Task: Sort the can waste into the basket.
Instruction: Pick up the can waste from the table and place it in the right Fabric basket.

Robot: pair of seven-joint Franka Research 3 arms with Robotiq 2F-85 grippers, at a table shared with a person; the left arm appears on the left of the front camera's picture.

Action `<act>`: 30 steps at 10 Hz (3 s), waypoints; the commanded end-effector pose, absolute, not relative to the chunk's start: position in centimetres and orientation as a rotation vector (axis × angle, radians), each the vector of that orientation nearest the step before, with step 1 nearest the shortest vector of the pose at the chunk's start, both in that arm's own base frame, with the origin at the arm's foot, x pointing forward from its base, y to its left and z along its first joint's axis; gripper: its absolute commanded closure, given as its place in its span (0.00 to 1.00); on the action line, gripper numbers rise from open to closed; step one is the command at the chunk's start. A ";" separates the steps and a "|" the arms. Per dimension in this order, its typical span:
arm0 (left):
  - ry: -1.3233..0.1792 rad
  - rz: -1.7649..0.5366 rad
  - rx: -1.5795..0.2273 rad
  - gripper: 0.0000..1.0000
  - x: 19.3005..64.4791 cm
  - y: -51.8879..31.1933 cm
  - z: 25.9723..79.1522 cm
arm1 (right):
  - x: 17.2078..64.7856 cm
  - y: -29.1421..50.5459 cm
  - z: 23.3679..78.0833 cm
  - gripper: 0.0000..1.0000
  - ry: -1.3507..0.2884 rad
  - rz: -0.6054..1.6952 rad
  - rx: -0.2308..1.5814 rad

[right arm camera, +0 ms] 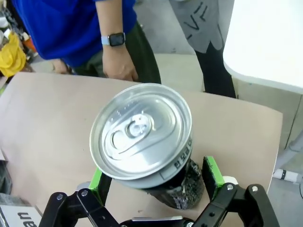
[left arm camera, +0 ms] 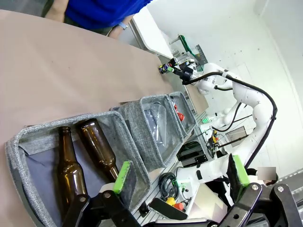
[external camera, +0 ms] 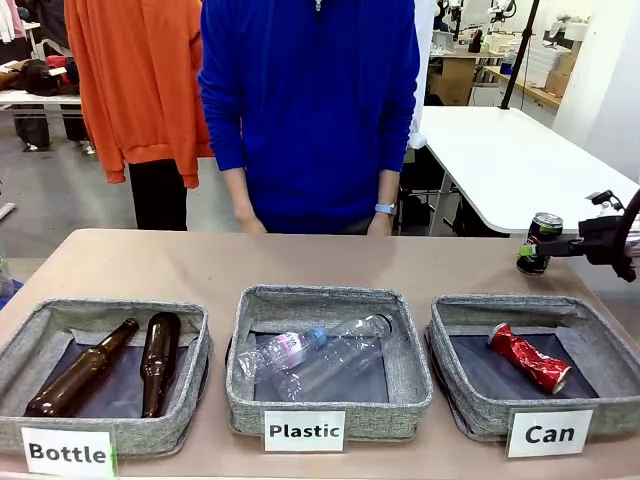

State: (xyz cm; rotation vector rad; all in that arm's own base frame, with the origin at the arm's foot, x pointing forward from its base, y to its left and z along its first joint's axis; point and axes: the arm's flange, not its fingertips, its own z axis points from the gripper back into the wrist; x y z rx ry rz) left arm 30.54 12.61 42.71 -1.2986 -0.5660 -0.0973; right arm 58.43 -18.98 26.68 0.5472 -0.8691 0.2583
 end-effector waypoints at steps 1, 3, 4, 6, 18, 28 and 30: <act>-0.566 -0.086 -1.315 0.00 30.5 12.6 43.3 | 59.1 -18.3 26.3 0.00 -0.951 0.264 0.536; -0.566 -0.086 -1.315 0.00 30.5 12.6 43.3 | 59.1 -18.3 26.5 0.00 -0.959 0.255 0.544; -0.566 -0.086 -1.315 0.00 30.5 12.6 43.3 | 59.0 -18.4 26.5 0.00 -0.955 0.250 0.552; -0.566 -0.086 -1.315 0.00 30.5 12.6 43.3 | 59.0 -18.6 26.4 0.60 -0.931 0.267 0.552; -0.566 -0.086 -1.315 0.00 30.5 12.6 43.3 | 42.0 -11.6 40.8 1.00 -0.604 0.643 0.395; -0.566 -0.086 -1.315 0.00 30.5 12.6 43.3 | 34.0 -0.6 37.9 1.00 -0.057 1.549 0.157; -0.566 -0.086 -1.315 0.00 30.5 12.6 43.3 | 34.4 -0.1 38.0 1.00 -0.070 1.538 0.168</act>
